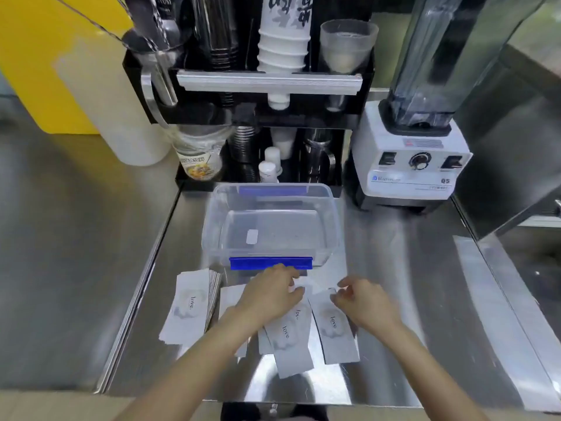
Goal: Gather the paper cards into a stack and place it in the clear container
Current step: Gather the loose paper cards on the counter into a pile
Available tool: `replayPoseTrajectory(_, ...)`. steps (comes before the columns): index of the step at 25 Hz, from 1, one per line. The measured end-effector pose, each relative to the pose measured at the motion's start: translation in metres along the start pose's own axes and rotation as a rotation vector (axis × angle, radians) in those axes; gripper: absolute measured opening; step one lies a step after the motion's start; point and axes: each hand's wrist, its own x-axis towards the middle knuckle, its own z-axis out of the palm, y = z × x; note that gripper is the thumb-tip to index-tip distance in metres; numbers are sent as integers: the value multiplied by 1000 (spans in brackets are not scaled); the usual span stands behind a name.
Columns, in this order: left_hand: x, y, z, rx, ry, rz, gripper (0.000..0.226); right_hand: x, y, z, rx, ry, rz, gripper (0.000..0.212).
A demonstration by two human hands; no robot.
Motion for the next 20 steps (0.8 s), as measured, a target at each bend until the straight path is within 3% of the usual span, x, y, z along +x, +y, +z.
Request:
replayPoseTrajectory(9, 9, 12, 62, 162, -74, -74, 54, -2, 12, 25, -58, -63, 81, 51)
replayPoseTrajectory(17, 24, 18, 72, 84, -15, -105, 37, -1, 13, 33, 57, -17, 109, 45)
replayPoseTrajectory(20, 30, 28, 72, -24, 48, -77, 21, 0, 16, 34, 241, 2, 103, 30)
